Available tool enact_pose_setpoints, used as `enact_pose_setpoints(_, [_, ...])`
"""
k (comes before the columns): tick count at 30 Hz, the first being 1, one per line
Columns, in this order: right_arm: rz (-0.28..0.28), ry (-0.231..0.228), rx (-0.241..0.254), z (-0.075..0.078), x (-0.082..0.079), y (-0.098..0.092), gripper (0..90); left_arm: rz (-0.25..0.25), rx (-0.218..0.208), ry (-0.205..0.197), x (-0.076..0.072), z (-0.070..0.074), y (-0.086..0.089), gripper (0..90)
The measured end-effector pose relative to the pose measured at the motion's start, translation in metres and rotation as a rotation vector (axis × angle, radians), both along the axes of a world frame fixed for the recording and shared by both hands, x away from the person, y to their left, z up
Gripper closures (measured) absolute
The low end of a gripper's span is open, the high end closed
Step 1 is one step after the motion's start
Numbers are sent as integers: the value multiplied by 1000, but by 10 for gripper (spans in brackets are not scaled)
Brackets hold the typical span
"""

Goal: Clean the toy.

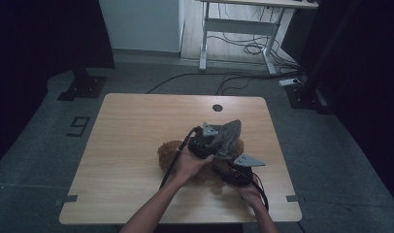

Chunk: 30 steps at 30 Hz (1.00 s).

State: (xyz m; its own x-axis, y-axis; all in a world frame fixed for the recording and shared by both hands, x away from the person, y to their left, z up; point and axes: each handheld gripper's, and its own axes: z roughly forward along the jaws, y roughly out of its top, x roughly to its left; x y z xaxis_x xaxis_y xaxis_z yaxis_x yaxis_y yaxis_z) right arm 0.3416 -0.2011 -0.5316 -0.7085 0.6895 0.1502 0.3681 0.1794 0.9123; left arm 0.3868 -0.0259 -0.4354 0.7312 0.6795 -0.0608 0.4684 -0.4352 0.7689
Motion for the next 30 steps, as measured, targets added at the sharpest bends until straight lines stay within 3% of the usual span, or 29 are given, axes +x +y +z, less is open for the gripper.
enact_pose_setpoints(2, [0,-7,-4,-1,0,0,530,6,24,6,3,-15,-1,765])
enact_pose_setpoints(4, [-1,-2,-12,-2,0,0,525,12,-33,17,3,-21,6,766])
enact_pose_setpoints(6, [5,-3,-9,-2,-1,0,524,14,-28,8,0,-18,13,766])
enact_pose_setpoints(11, [4,-1,-9,-1,-1,-1,524,59,61,-53,-10,-12,43,768])
enact_pose_setpoints(14, [3,-1,-3,-1,0,0,524,64,39,-57,-17,-11,64,770])
enact_pose_setpoints(19, [0,1,-3,-1,-1,0,525,74,28,-112,-35,-2,89,769])
enact_pose_setpoints(24, [0,3,0,-1,0,0,525,152,7,-127,-38,-2,127,768])
enact_pose_setpoints(30, [1,3,-1,-2,0,0,525,252,-2,-90,-36,-12,173,767])
